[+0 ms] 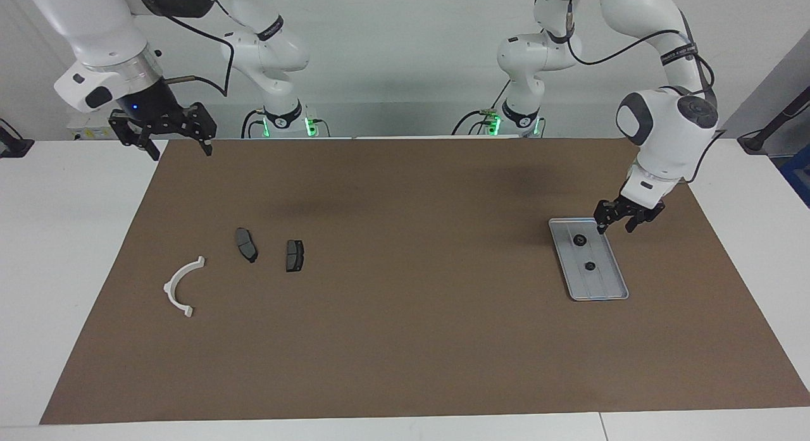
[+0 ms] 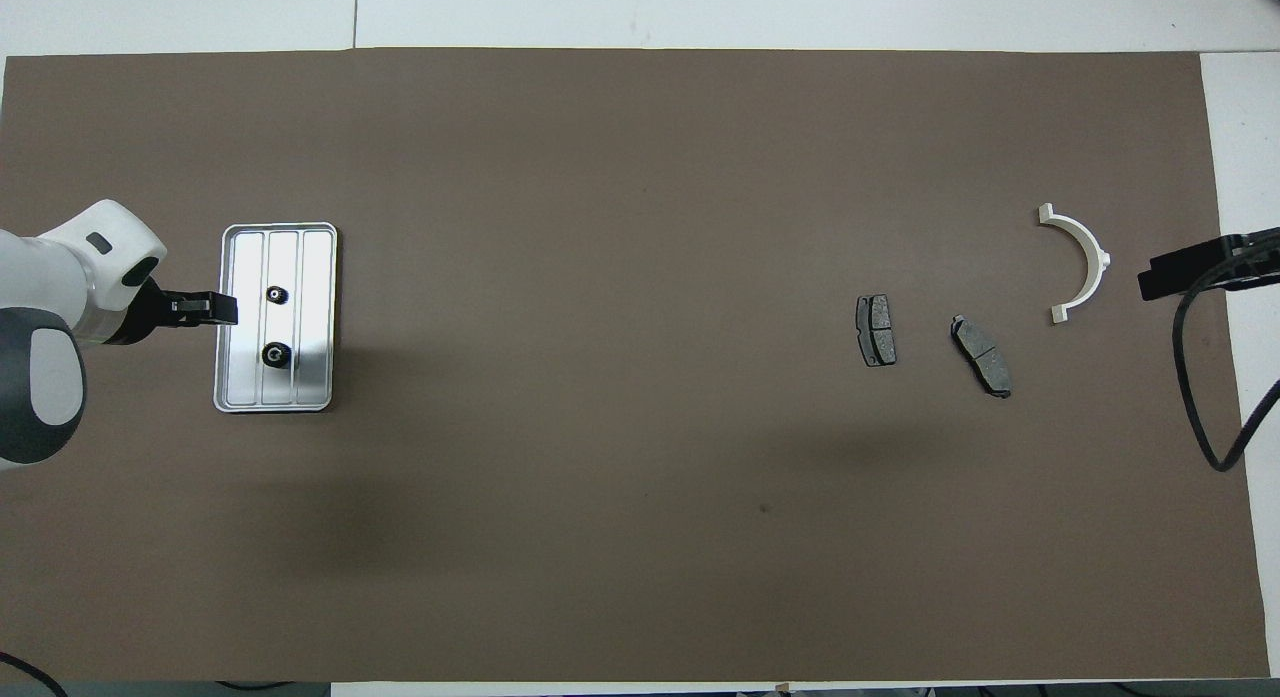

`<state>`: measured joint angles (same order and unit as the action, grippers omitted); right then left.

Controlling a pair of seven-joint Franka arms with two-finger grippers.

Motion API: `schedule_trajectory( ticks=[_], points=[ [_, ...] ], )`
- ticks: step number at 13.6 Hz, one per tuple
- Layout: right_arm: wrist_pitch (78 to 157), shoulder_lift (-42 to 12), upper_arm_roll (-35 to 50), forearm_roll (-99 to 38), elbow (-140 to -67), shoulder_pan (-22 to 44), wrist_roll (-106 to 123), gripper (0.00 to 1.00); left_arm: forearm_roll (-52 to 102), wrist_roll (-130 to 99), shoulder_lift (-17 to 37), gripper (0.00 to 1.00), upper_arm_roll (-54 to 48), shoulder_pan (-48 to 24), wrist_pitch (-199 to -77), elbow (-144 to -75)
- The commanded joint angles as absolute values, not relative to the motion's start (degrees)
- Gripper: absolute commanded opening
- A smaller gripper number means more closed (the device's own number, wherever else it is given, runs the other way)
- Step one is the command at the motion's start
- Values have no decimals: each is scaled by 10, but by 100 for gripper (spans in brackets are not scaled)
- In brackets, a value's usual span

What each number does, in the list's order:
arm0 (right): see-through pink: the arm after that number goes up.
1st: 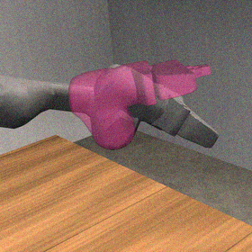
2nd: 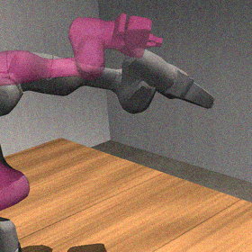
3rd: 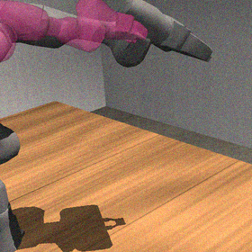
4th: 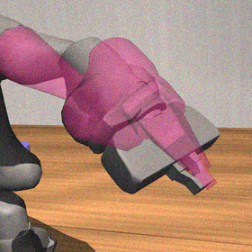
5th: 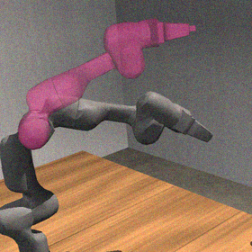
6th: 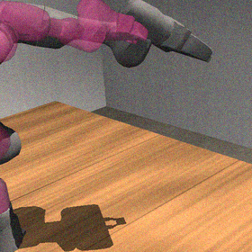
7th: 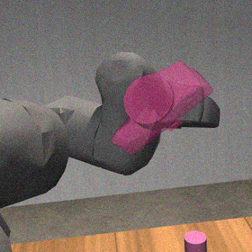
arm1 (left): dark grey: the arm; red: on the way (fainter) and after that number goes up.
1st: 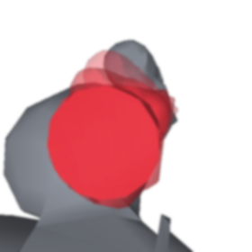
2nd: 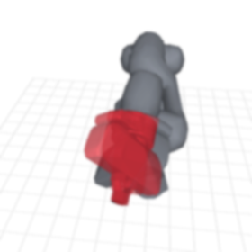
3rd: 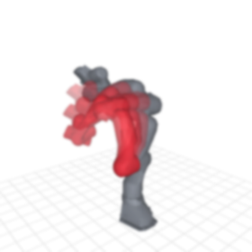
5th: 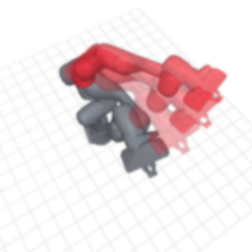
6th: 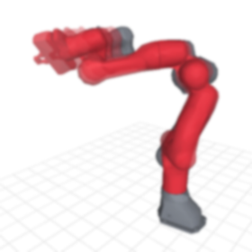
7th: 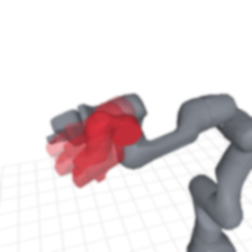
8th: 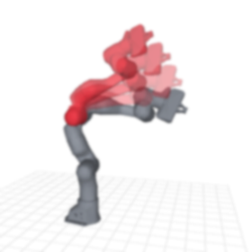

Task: Place bearing gear from tray to pile
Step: 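Grasp a black gear with the left gripper while the right gripper approaches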

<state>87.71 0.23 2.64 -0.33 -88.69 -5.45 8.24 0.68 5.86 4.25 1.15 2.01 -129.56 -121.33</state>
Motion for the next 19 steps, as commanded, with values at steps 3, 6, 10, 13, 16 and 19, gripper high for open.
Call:
schedule_trajectory(
  ticks=[3,6,10,13,16,19],
  points=[
    [889,4,36,4,-899,-65,98,100,-4,53,89,61,6,9,-1337,-1220],
    [901,1,36,-1,-903,-65,97,100,-3,47,106,61,6,-5,-1346,-1223],
    [913,3,36,0,-919,-61,95,100,-3,48,102,60,6,-2,-1339,-1237],
    [915,-4,37,0,-921,-55,90,100,-1,41,98,60,6,-2,-1337,-1249],
    [925,-23,38,-4,-920,-41,79,100,-1,23,98,60,6,-4,-1337,-1253],
    [934,-43,61,-4,-915,-35,34,100,-1,23,97,59,6,-4,-1336,-1257]
  ],
)
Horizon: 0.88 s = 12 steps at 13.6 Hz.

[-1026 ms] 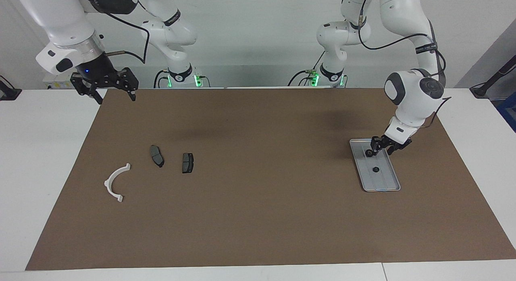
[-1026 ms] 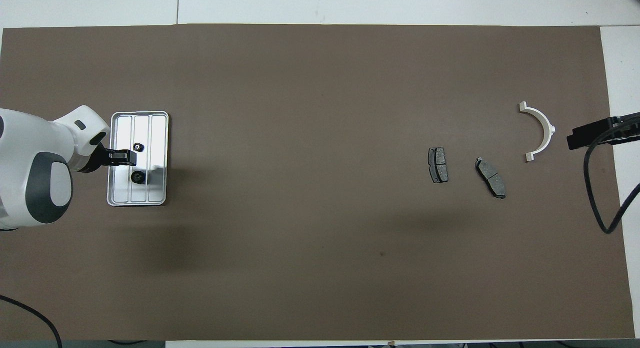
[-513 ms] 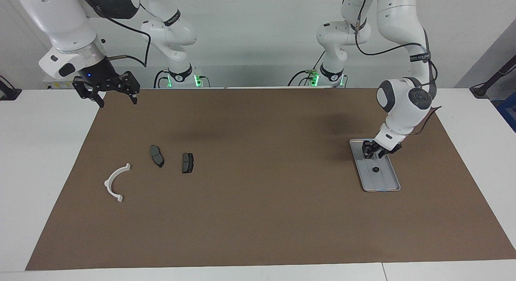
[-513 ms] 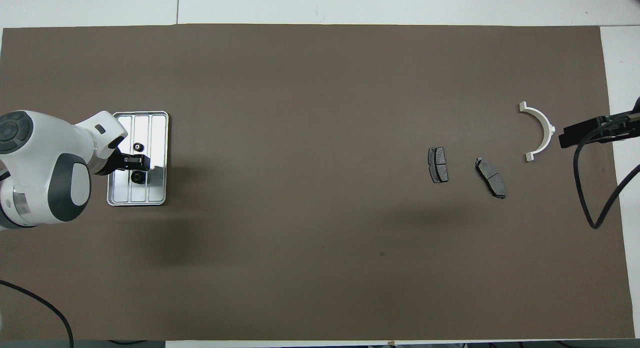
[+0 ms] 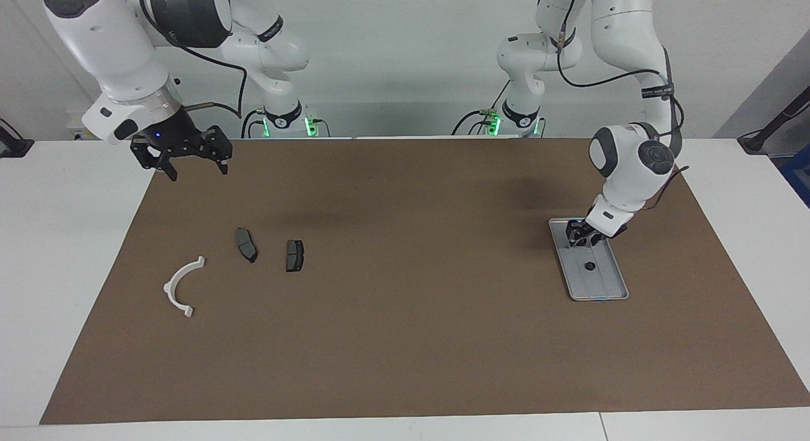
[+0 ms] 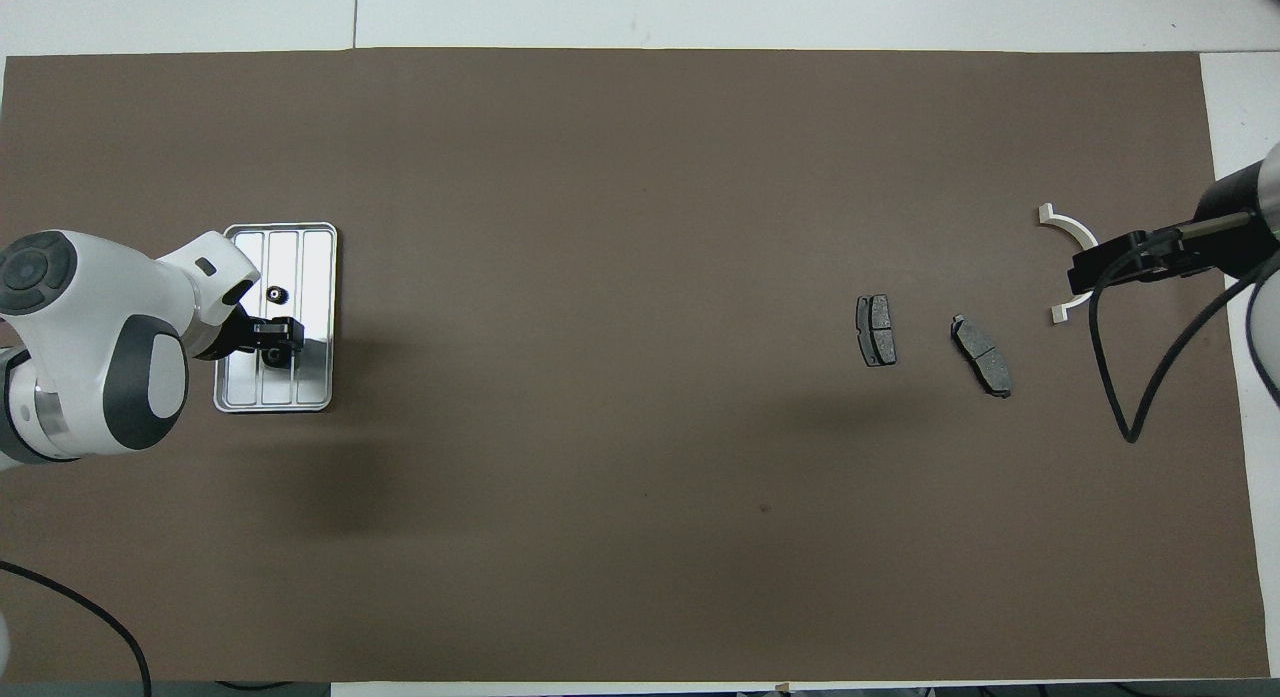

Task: Place bearing gear from tray to pile
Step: 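Grasp a black gear with the left gripper while the right gripper approaches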

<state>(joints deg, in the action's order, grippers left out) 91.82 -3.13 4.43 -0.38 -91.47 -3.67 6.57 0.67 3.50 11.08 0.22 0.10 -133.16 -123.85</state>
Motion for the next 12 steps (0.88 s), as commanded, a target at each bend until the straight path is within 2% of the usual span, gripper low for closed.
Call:
schedule_trajectory(
  ticks=[1,6,9,11,12],
  points=[
    [939,-47,68,-3,-914,-35,19,100,-1,23,95,58,6,-4,-1335,-1258],
    [965,-76,110,1,-906,-33,-74,100,-1,22,93,52,6,-4,-1332,-1261],
    [987,-94,127,3,-905,-24,-133,100,-1,24,92,36,6,-1,-1331,-1262],
    [1008,-104,140,4,-905,-24,-157,100,-1,24,91,32,6,0,-1332,-1267],
    [1009,-107,141,4,-903,-23,-164,100,-1,23,90,27,6,0,-1331,-1268]
  ],
)
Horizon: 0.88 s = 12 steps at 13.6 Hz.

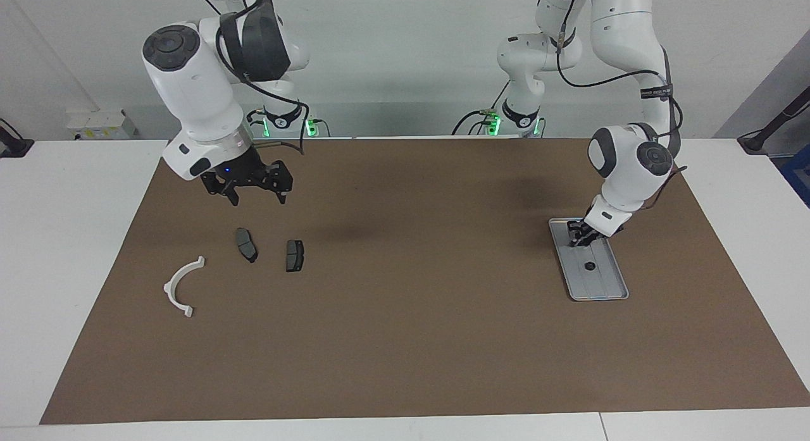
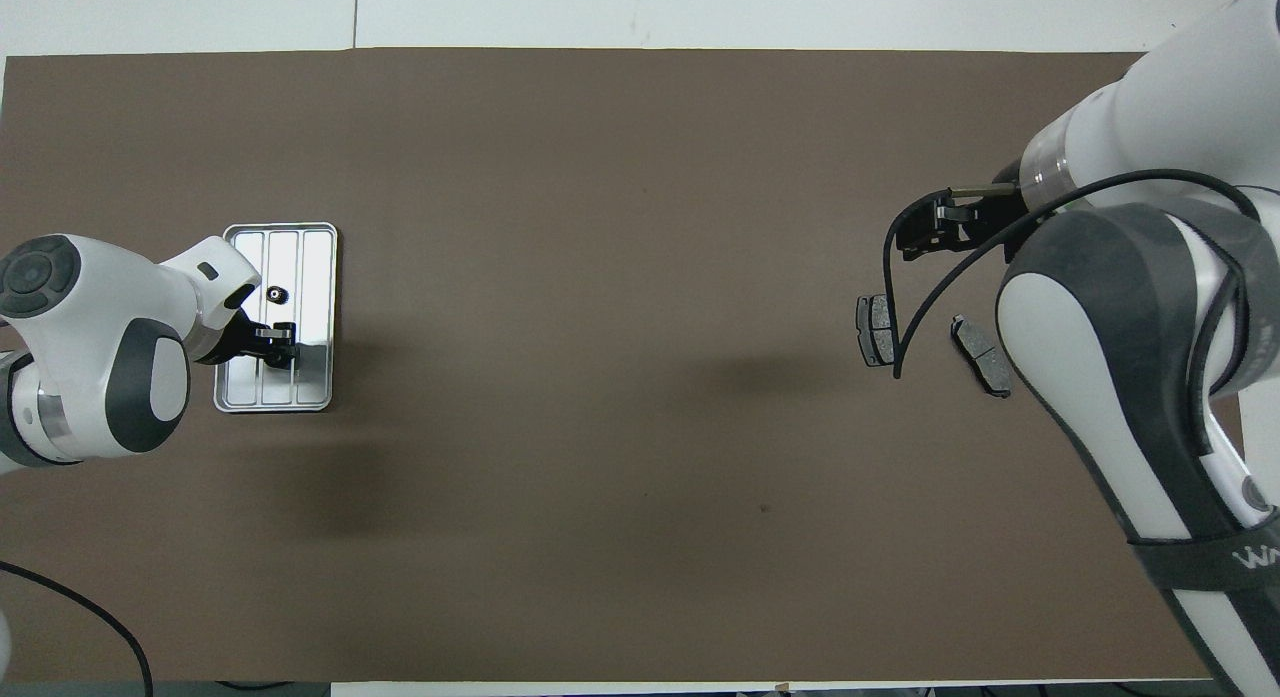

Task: Place bearing gear from tray to pile
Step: 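Grasp a black gear with the left gripper while the right gripper approaches, then carry the black gear with the left gripper to the table center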

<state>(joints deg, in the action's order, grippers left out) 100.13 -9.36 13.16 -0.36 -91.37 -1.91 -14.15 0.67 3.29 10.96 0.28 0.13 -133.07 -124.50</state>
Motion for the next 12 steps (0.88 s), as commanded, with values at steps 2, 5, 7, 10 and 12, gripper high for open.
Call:
schedule_trajectory(
  ticks=[2,5,7,10,12],
  points=[
    [1012,-119,147,4,-897,-23,-181,100,9,18,93,16,6,-2,-1324,-1252],
    [1016,-133,149,11,-893,-16,-203,100,29,-56,103,15,5,-40,-1253,-1155],
    [1029,-138,155,32,-893,-10,-232,100,28,-138,120,15,5,-89,-1212,-1099],
    [1033,-142,160,35,-893,-5,-252,100,26,-276,134,15,7,-188,-1217,-1064],
    [1033,-142,160,35,-892,-5,-254,100,24,-322,152,17,8,-242,-1220,-1028]
  ],
)
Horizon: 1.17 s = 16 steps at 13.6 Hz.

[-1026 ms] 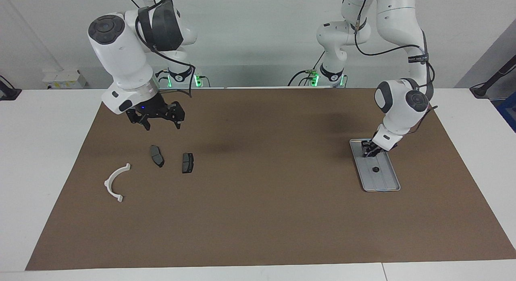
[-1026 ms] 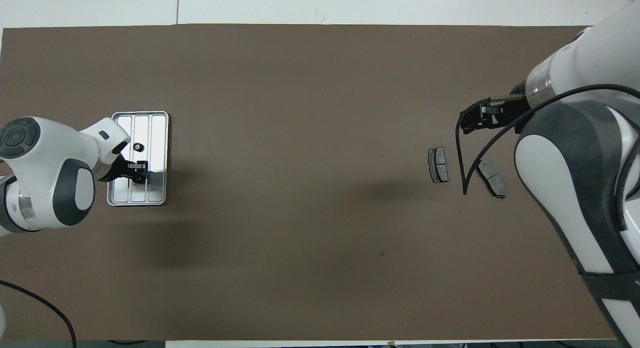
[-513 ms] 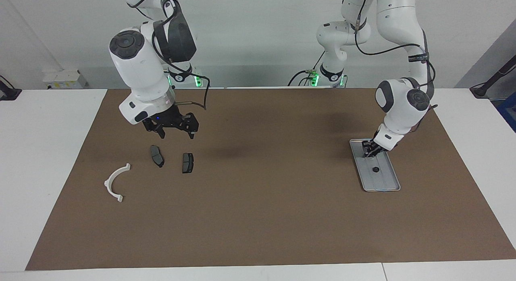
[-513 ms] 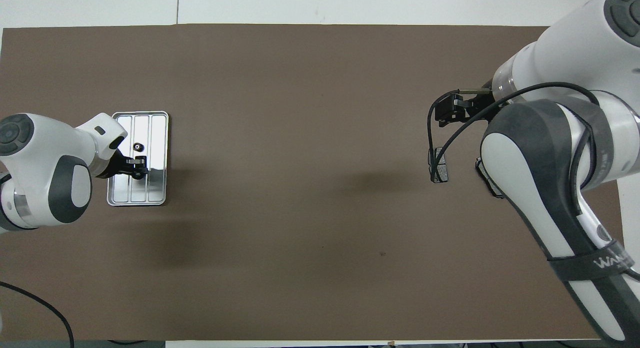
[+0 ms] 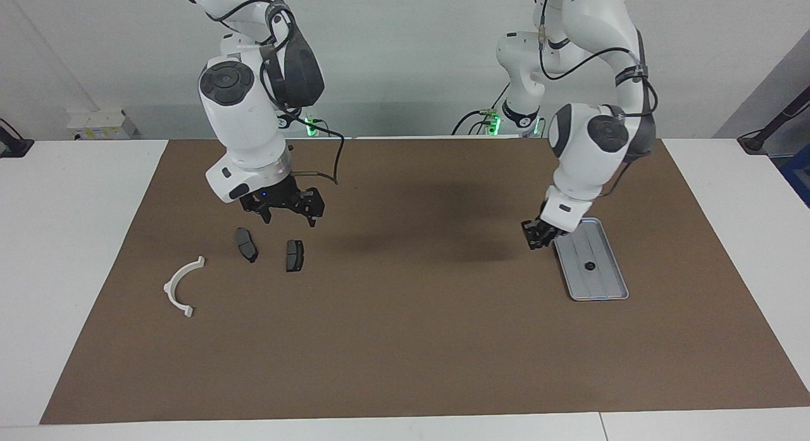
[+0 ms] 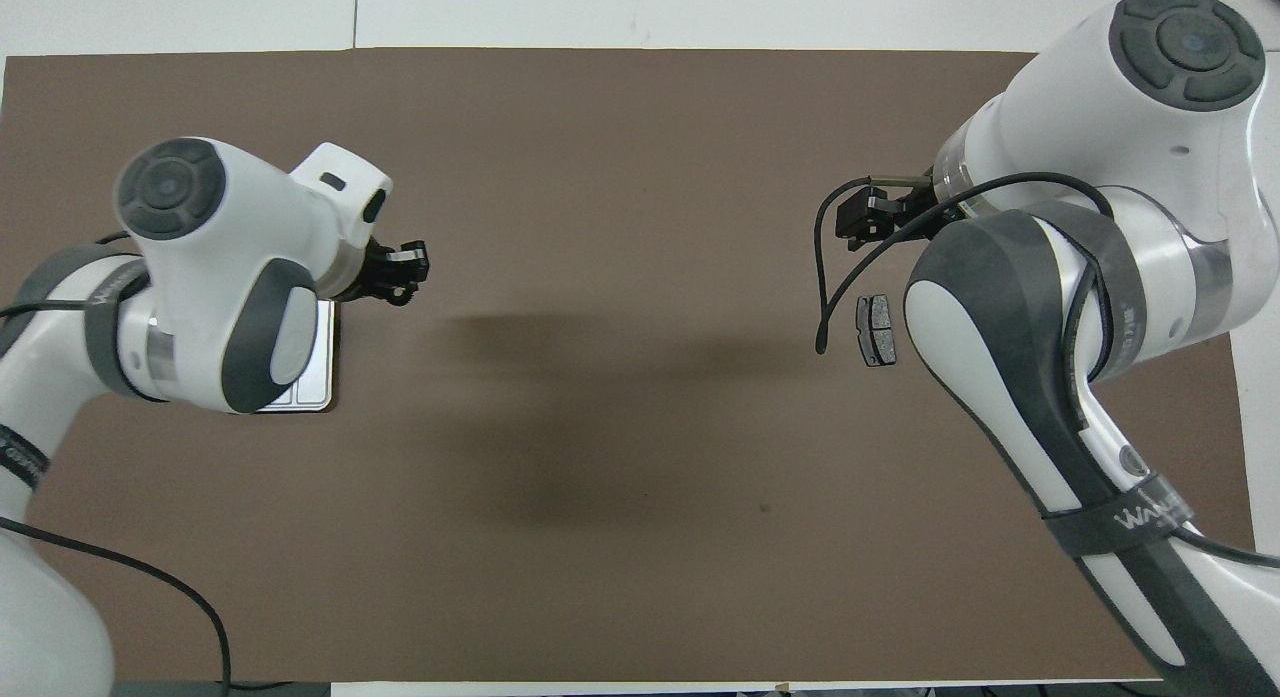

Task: Place bearing gear from tray to pile
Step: 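Carry the black gear with the left gripper to the table center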

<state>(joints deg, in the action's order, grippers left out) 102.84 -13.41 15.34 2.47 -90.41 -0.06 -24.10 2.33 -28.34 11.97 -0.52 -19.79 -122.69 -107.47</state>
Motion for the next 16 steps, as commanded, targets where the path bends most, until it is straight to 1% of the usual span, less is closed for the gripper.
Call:
schedule_trajectory(
  ticks=[1,2,3,4,6,8,13,16],
  points=[
    [1033,-143,160,35,-890,-5,-252,100,23,-321,166,18,7,-263,-1219,-1004],
    [1033,-144,160,34,-886,-5,-251,100,21,-321,184,18,6,-277,-1223,-989],
    [1033,-146,160,35,-885,-5,-250,100,26,-322,214,18,6,-303,-1233,-972],
    [1033,-146,160,34,-885,-5,-250,100,24,-321,228,18,6,-312,-1257,-968],
    [1033,-146,160,35,-885,-5,-248,100,24,-315,234,18,4,-311,-1287,-990],
    [1033,-146,160,34,-885,-5,-248,100,27,-319,259,18,4,-327,-1309,-981],
    [1034,-147,160,34,-885,-5,-250,100,25,-341,260,18,6,-359,-1299,-992],
    [1034,-151,160,34,-885,-5,-249,100,23,-349,257,18,7,-371,-1304,-1020]
  ],
)
